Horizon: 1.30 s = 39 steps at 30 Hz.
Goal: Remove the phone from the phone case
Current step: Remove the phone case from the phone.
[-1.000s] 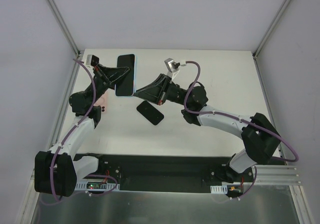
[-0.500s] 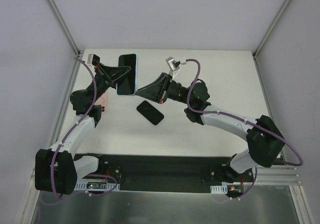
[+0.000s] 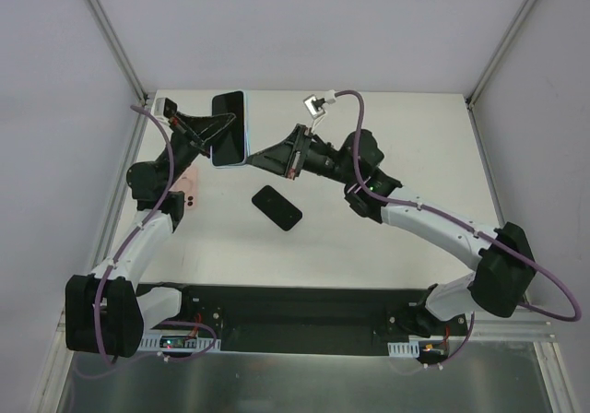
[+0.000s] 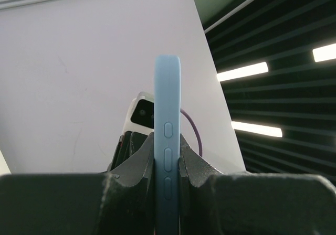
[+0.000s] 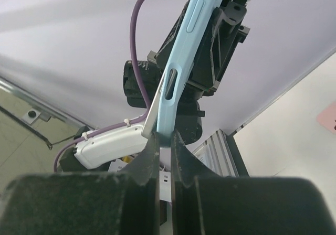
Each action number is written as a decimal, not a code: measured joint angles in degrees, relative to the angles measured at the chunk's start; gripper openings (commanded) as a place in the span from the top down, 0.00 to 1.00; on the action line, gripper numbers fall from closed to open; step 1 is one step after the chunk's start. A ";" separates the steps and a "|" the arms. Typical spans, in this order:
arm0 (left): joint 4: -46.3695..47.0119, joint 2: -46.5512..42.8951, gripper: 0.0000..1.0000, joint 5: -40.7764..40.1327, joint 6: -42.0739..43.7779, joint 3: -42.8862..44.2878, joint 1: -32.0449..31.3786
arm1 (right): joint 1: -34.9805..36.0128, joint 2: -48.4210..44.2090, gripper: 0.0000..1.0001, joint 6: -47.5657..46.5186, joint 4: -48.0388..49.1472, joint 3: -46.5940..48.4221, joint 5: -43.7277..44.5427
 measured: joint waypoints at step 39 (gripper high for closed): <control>-12.31 -3.67 1.00 -0.02 3.41 -4.13 2.05 | 2.12 6.14 0.71 -1.68 -33.44 16.87 9.53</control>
